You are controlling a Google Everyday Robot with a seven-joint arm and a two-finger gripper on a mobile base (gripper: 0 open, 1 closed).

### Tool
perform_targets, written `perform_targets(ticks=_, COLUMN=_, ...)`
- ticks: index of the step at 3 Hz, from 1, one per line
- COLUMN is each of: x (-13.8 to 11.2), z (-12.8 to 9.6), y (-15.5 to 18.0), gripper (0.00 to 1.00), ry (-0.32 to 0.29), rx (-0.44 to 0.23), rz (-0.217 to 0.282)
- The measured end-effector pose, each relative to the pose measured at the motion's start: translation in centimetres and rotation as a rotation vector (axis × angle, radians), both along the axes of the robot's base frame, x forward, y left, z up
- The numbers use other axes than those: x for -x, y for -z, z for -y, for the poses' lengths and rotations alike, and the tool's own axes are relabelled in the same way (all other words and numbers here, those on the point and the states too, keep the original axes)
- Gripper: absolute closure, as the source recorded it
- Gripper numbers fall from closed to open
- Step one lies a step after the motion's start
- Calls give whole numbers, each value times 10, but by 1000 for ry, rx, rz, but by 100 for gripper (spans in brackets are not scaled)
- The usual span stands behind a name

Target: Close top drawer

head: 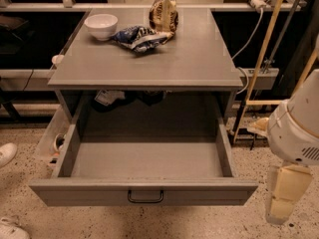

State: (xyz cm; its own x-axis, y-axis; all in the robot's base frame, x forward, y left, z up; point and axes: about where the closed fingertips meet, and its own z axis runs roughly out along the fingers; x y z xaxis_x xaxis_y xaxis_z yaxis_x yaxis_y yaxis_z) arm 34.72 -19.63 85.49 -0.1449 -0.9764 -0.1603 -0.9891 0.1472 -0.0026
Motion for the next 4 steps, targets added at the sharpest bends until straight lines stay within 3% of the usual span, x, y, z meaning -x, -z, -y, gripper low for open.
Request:
perform_targets(ticks=2, x=12, z=-3, y=1, gripper=0, ry=-6, rx=-6, rz=11)
perform_targets(ticks=3, x=45, z=-22, y=7, gripper=0, ry=-21, rx=29, rz=55)
perform_targets(ticks=4, x=83, z=-48, y=49, gripper=0, ry=-66, rx=101, rz=9)
